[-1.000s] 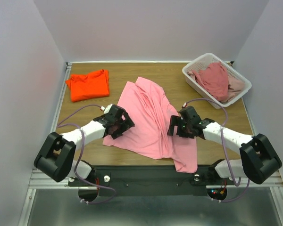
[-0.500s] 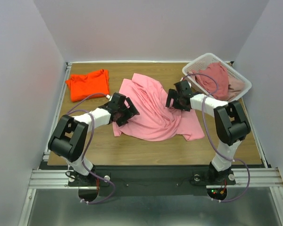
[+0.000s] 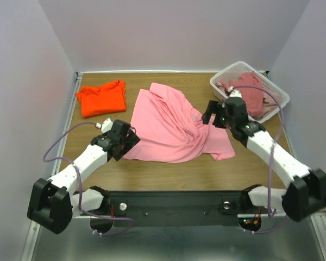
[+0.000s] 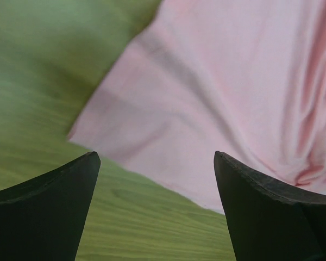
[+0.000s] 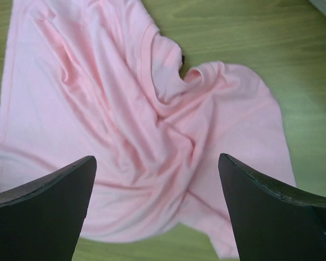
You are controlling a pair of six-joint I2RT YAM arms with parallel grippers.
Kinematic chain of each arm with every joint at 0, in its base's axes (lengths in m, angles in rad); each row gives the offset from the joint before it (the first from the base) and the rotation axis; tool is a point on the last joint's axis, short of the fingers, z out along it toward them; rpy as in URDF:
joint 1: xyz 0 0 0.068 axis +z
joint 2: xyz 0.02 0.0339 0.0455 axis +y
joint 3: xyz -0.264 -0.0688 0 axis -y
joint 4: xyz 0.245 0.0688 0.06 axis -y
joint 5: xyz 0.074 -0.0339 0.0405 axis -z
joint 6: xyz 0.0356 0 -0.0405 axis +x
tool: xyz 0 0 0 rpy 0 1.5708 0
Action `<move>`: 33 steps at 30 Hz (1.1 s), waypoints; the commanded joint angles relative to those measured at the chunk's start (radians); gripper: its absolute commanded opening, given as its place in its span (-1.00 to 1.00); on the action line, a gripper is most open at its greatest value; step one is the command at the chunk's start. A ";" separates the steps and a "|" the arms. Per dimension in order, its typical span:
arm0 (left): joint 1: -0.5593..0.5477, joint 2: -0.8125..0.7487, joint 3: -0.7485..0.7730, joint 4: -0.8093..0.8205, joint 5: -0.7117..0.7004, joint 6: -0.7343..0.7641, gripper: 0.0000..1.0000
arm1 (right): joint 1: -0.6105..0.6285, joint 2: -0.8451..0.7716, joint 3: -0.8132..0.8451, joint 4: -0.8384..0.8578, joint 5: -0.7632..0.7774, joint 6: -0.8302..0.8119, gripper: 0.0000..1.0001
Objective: Fold and stack the t-shirts
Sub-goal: Flatten the tshirt out
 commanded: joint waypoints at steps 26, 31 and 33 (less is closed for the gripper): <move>0.093 0.163 -0.153 0.089 -0.014 -0.021 -0.20 | 0.006 -0.548 -0.398 -0.174 0.107 0.271 1.00; 0.093 0.166 -0.175 0.125 0.016 -0.010 -0.34 | 0.006 -0.566 -0.398 -0.211 0.168 0.284 1.00; 0.091 0.165 -0.175 0.125 0.022 -0.001 -0.73 | 0.006 -0.569 -0.392 -0.220 0.194 0.290 1.00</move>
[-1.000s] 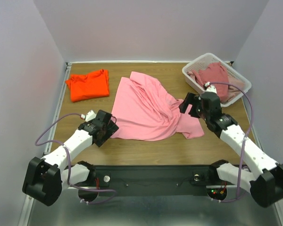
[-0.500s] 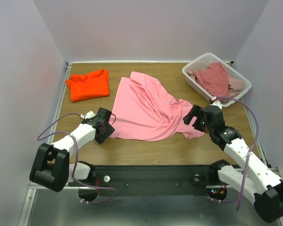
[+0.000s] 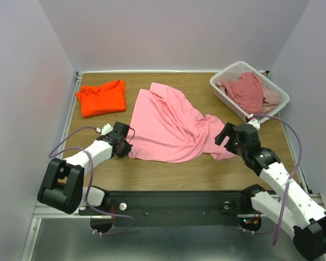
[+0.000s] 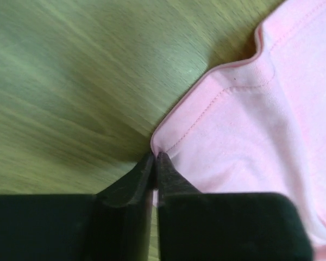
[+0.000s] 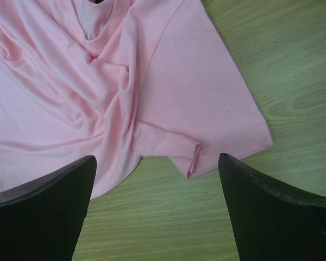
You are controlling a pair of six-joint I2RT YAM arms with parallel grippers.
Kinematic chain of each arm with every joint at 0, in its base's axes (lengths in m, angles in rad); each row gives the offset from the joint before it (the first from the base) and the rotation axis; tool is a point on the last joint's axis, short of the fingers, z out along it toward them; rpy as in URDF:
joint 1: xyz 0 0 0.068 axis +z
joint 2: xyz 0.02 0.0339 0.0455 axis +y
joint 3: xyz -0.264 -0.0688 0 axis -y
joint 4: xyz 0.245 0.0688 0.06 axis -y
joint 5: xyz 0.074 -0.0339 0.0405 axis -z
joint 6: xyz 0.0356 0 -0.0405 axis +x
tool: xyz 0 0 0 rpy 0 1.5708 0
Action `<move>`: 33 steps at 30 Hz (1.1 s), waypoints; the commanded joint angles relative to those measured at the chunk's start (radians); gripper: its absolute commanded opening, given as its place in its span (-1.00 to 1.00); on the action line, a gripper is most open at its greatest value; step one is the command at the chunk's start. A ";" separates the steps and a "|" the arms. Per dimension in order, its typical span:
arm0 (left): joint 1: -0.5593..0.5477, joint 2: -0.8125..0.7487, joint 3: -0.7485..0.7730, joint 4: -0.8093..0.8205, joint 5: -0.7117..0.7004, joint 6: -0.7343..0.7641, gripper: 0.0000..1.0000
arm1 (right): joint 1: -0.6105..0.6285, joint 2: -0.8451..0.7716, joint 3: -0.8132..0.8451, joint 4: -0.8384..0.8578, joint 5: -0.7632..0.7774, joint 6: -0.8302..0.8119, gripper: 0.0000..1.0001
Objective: Fold and stack the t-shirts
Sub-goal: Flatten the tshirt out
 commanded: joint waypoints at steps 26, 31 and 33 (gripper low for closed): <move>0.000 -0.527 -0.124 -0.024 0.024 0.092 -1.00 | -0.022 0.453 0.043 -0.093 0.363 0.236 0.67; 0.000 -0.534 -0.131 -0.021 0.037 0.091 -1.00 | -0.057 0.528 0.010 -0.016 0.306 0.224 0.55; 0.000 -0.536 -0.137 -0.014 0.044 0.091 -1.00 | -0.071 0.551 0.000 0.026 0.277 0.204 0.49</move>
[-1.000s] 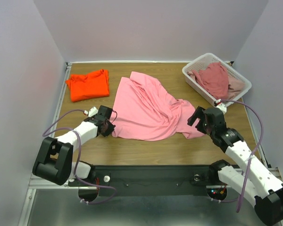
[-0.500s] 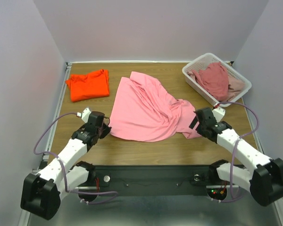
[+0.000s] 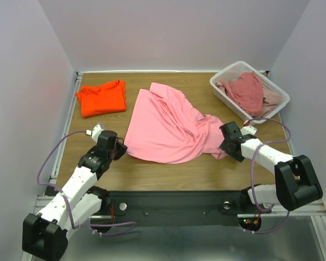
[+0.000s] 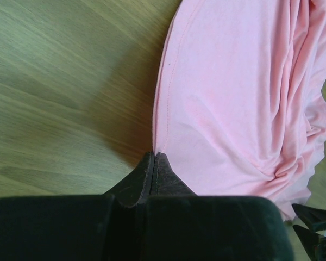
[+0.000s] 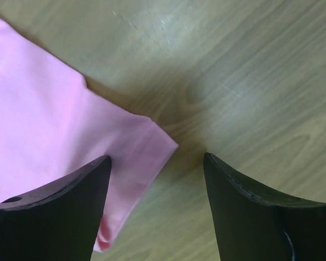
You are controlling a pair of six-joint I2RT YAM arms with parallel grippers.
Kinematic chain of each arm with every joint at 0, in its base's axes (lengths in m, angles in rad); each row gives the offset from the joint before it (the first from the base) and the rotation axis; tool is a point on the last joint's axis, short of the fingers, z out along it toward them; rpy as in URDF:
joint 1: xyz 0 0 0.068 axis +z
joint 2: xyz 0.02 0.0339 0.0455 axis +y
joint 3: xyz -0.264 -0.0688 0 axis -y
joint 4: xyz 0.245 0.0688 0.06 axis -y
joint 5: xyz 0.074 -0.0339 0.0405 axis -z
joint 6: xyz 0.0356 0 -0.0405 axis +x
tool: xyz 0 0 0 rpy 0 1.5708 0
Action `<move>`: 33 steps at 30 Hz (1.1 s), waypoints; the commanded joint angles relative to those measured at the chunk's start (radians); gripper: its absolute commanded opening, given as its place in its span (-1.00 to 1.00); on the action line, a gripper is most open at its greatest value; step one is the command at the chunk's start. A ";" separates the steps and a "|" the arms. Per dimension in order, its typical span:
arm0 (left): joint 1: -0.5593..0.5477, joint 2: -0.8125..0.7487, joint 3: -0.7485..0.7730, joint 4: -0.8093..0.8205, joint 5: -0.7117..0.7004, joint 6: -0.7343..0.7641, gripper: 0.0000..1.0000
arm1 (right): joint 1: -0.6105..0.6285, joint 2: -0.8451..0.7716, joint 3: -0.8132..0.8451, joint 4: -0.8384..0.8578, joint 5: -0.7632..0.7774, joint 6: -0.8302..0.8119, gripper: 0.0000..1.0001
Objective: Fold and stack the t-shirts
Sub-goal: Flatten the tshirt out
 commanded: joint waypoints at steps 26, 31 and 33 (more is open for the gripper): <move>0.000 -0.087 0.156 -0.108 -0.062 0.094 -1.00 | -0.038 -0.146 -0.021 0.306 -0.268 -0.206 -0.99; 0.000 -0.109 0.435 -0.173 -0.098 0.165 -1.00 | -0.040 -0.439 0.206 0.230 -0.280 -0.300 -0.99; 0.000 -0.116 0.564 -0.173 -0.098 0.193 -1.00 | -0.037 -0.468 0.377 0.170 -0.262 -0.326 -0.99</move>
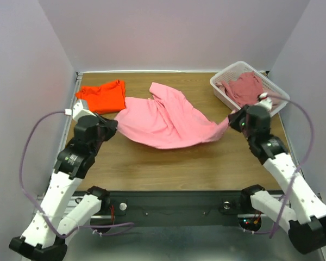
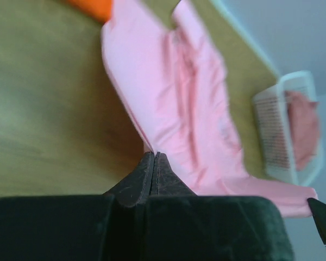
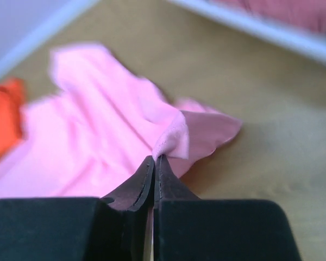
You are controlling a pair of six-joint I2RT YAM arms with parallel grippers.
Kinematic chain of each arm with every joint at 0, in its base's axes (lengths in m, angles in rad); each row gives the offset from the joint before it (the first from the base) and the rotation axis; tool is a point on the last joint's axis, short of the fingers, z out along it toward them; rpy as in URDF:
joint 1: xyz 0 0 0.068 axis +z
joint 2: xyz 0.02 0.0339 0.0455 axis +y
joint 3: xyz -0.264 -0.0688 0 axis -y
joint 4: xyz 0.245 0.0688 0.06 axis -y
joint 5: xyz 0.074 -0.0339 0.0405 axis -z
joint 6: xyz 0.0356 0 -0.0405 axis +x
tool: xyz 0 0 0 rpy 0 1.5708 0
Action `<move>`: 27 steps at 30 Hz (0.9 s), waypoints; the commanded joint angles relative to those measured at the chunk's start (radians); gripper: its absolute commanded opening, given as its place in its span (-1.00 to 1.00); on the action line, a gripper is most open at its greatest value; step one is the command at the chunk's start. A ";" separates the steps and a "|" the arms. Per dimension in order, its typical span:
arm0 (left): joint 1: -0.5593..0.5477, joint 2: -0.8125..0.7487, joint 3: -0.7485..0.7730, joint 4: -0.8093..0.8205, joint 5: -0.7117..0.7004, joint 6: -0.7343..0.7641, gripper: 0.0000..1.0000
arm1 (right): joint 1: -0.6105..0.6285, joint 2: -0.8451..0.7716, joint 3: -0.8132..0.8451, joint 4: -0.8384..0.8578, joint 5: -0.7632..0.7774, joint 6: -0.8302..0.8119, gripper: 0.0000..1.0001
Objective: Fold and stack the t-shirts
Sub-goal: Flatten the tshirt out
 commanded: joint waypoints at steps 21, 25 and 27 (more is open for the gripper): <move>0.000 0.078 1.297 -0.154 0.123 0.220 -1.00 | -0.001 0.009 1.448 -0.264 -0.273 -0.238 -0.99; 0.000 0.071 1.309 -0.160 0.155 0.213 -1.00 | 0.001 -0.005 1.498 -0.265 -0.308 -0.233 -0.99; 0.000 0.071 1.310 -0.165 0.154 0.207 -1.00 | -0.001 -0.011 1.494 -0.265 -0.311 -0.233 -0.99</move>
